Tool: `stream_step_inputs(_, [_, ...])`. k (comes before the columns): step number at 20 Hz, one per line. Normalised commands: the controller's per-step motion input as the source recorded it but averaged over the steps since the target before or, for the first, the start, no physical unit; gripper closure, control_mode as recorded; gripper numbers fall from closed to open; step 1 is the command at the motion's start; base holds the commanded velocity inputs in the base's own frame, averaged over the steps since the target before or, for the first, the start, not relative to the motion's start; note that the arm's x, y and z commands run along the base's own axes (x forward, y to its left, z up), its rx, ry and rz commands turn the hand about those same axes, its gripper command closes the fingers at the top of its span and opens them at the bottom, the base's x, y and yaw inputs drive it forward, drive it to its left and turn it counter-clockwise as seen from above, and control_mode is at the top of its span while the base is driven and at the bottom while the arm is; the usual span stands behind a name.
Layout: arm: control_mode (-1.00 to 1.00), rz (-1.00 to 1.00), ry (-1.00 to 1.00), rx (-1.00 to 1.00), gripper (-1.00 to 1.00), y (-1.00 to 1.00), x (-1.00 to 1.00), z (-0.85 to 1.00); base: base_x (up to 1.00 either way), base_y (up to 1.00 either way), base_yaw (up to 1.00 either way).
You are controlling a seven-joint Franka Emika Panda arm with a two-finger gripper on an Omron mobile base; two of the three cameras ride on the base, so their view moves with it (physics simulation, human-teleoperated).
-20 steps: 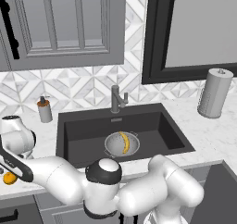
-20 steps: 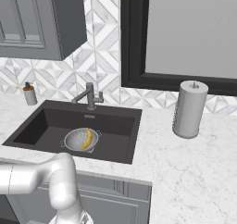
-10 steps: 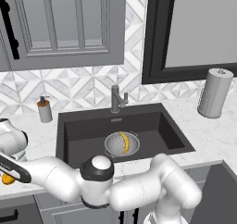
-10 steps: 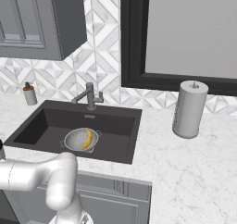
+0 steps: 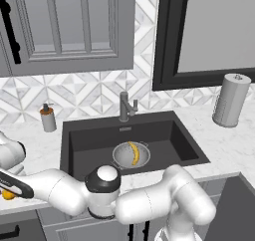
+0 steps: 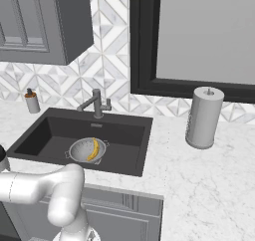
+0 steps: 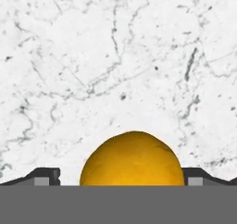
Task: Put the colander in the sink, put the banana, tangerine in the colander, and turn on the sink faucet and pour water over the colander.
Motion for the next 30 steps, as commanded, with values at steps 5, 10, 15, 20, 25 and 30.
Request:
stream_step_inputs(5, [-1.00,-0.09,-0.05,-0.04,1.00,-0.24,-0.16,-0.23,0.00,0.00,0.00])
stream_step_inputs(10, [-1.00,-0.05,-0.15,-0.06,1.00,-0.45,0.00,-0.08,0.00,0.00,0.00])
stream_step_inputs(15, [-1.00,-0.03,-0.22,-0.02,1.00,-0.55,0.01,0.03,0.00,0.00,0.00])
stream_step_inputs(20, [-1.00,-0.04,-0.05,0.09,1.00,-0.59,0.07,0.42,0.00,0.00,0.00])
stream_step_inputs(25, [-1.00,-0.02,0.00,0.15,1.00,-0.74,0.09,0.39,0.00,0.00,0.00])
stream_step_inputs(30, [-1.00,0.02,-0.01,0.06,1.00,-0.94,-0.07,0.25,0.00,0.00,0.00])
